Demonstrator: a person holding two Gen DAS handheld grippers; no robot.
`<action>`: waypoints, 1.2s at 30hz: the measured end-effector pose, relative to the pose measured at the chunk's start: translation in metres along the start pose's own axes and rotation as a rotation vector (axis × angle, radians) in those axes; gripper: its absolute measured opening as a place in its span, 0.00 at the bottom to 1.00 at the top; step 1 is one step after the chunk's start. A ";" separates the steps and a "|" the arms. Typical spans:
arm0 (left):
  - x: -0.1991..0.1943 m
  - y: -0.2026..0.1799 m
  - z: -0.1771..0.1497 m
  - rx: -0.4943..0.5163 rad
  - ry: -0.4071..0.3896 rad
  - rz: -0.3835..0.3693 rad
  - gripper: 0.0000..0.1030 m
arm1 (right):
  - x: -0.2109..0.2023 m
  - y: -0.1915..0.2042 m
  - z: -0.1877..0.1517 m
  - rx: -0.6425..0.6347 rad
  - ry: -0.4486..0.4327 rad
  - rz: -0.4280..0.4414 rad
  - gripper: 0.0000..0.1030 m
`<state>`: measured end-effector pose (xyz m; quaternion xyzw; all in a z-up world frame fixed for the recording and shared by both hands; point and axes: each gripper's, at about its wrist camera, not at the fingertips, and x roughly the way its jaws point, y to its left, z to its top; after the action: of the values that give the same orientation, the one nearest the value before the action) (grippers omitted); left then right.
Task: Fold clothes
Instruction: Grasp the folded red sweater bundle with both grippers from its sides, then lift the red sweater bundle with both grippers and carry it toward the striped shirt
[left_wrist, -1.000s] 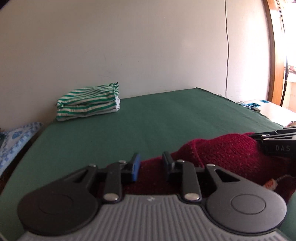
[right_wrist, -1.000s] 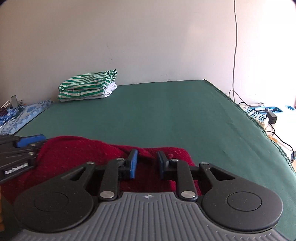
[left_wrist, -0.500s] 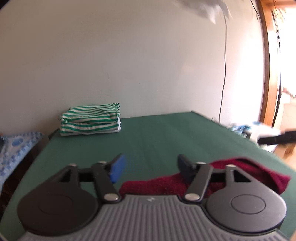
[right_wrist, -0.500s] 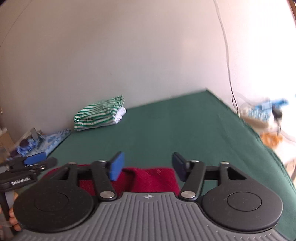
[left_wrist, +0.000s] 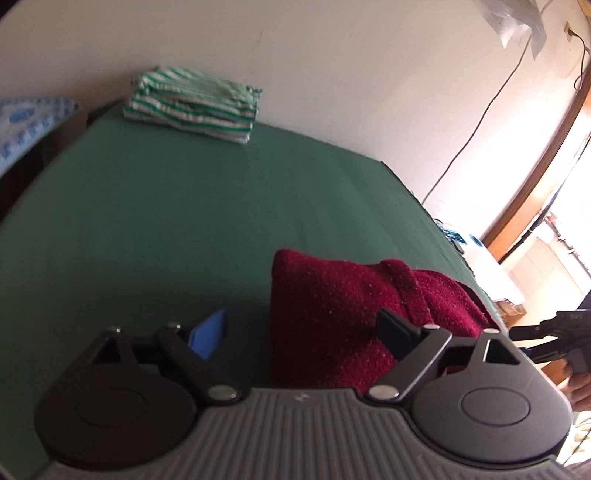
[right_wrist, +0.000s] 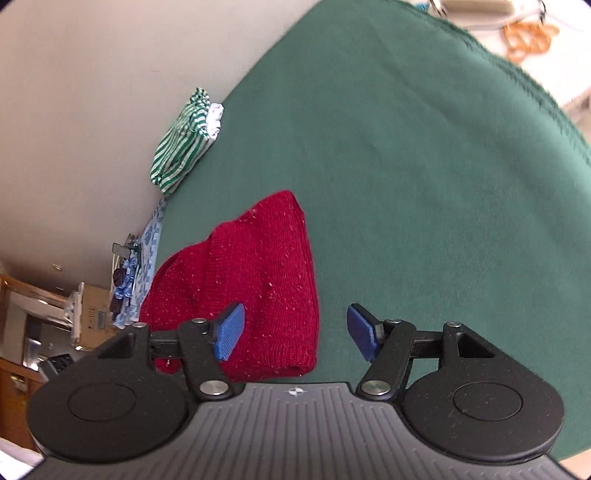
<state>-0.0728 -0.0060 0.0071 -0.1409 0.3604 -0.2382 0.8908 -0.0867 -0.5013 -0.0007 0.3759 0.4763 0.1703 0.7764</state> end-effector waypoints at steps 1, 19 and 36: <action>0.003 0.003 0.001 -0.018 0.018 -0.018 0.90 | 0.002 -0.001 -0.001 0.019 0.011 0.006 0.64; 0.052 0.028 0.002 -0.237 0.174 -0.262 0.95 | 0.023 -0.013 0.005 0.046 0.115 0.091 0.66; 0.074 0.028 -0.012 -0.397 0.201 -0.336 0.99 | 0.057 -0.017 0.030 -0.026 0.320 0.254 0.65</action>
<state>-0.0255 -0.0222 -0.0556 -0.3462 0.4582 -0.3203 0.7534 -0.0347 -0.4892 -0.0403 0.3911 0.5401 0.3306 0.6679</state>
